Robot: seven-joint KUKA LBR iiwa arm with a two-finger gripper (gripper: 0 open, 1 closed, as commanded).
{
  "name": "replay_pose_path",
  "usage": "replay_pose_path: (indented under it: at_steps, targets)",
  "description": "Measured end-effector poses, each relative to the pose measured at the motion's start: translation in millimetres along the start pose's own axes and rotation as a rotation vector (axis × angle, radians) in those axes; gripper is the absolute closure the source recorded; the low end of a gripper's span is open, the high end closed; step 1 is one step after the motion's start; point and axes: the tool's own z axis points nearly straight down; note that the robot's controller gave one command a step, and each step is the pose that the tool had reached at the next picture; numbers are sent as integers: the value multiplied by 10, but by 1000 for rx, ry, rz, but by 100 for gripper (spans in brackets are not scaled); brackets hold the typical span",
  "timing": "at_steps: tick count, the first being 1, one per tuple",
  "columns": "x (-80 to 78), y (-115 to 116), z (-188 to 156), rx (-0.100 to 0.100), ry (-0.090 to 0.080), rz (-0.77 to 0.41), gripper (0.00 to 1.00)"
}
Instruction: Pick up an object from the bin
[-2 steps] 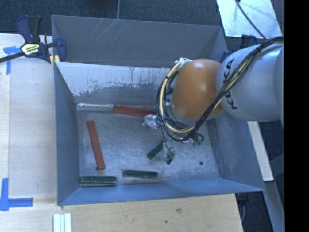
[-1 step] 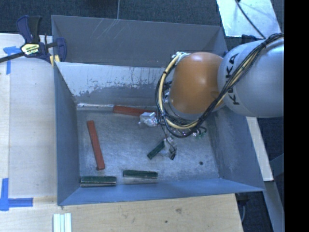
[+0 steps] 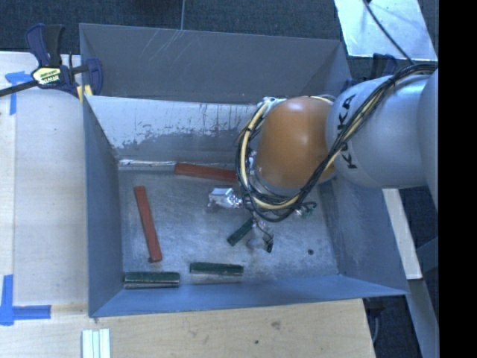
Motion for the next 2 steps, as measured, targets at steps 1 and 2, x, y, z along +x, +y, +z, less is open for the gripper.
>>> replay_pose_path:
  at_steps: [1,2]
  targets:
    - [-4,-5,-3,0,-1,3,0]
    - [-12,-9,-13,1,-3,4,100]
